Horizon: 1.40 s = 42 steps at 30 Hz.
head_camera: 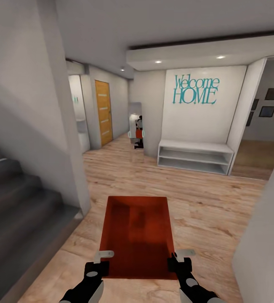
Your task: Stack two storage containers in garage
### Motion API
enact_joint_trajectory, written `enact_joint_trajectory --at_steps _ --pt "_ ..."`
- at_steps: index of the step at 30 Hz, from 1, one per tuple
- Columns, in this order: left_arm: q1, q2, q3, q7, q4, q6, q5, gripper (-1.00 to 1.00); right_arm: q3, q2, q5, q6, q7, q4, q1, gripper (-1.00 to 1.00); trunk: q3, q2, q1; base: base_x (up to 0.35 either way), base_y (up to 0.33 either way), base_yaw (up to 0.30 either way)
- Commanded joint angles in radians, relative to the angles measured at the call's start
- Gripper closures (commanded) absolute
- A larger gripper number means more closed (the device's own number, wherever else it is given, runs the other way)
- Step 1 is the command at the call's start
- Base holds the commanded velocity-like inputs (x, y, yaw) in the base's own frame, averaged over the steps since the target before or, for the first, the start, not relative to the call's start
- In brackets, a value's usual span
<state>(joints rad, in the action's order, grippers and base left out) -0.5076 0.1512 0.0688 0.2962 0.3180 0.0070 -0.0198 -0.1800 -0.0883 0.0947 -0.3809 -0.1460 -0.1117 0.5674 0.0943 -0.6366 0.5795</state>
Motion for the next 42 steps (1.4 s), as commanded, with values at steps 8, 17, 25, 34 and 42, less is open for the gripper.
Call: enact_joint_trajectory --at_steps 8,17,25,34,42 --pt "0.0 -0.006 0.017 0.012 -0.003 0.002 -0.017 1.0 -0.004 0.002 -0.001 -0.069 -0.003 -0.002 0.002 1.0 0.002 -0.001 0.001 0.32 0.0 0.0" --pt "0.0 -0.006 0.017 0.012 -0.003 0.002 -0.017 1.0 -0.004 0.002 -0.001 -0.069 -0.003 -0.002 0.002 1.0 0.002 -0.001 0.001 0.32 0.0 0.0" --pt "0.0 -0.006 0.017 0.012 -0.003 0.002 -0.017 1.0 -0.004 0.002 -0.001 -0.069 -0.003 -0.002 0.002 1.0 0.002 -0.001 0.001 0.32 0.0 0.0" --pt "0.0 -0.006 0.017 0.012 -0.003 0.002 -0.017 1.0 -0.004 0.001 0.0 -0.069 -0.003 -0.002 0.002 1.0 0.002 -0.001 0.001 0.32 0.0 0.0" --pt "0.0 -0.006 0.017 0.012 -0.003 0.002 -0.017 1.0 -0.004 0.001 0.002 -0.069 -0.004 -0.002 0.002 1.0 0.002 -0.001 0.001 0.32 0.0 0.0"
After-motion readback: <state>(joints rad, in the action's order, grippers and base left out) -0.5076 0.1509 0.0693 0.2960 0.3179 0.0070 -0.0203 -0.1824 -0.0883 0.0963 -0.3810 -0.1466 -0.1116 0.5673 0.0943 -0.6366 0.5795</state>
